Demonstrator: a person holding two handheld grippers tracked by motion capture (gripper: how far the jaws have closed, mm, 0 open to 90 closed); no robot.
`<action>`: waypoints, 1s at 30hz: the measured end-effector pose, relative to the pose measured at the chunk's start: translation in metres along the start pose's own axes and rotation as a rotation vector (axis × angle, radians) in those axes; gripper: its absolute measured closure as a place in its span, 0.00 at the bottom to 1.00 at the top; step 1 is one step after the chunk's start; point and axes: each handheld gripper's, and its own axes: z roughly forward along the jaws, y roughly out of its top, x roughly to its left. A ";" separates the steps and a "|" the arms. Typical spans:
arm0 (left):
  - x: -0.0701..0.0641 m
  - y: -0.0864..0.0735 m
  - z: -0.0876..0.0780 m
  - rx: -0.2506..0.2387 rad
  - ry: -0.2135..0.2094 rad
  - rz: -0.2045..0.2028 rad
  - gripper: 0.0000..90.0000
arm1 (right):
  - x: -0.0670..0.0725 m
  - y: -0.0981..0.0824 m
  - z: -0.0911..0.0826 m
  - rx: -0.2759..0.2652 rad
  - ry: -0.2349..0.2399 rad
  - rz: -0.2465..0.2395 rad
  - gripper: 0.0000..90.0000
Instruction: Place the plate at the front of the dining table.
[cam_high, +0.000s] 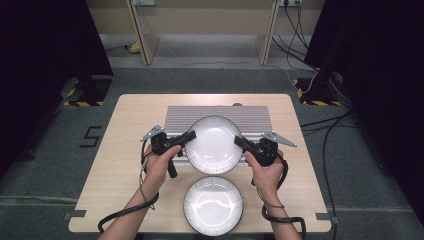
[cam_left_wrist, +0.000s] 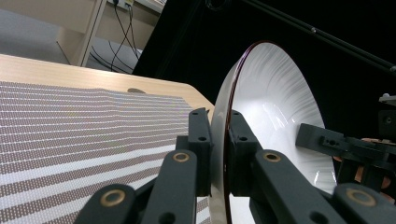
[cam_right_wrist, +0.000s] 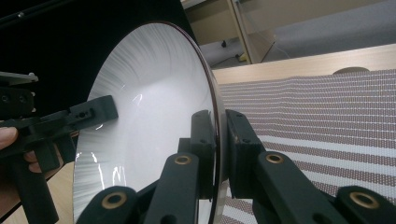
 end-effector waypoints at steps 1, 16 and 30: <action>0.001 0.001 0.001 -0.001 0.000 -0.001 0.92 | 0.000 0.000 0.001 -0.001 0.001 0.002 0.92; 0.013 0.004 0.014 0.017 0.013 -0.011 0.92 | -0.009 0.005 0.014 0.017 -0.024 -0.005 0.92; 0.019 0.009 0.023 0.030 0.021 -0.015 0.92 | -0.016 0.012 0.023 0.022 -0.036 0.002 0.92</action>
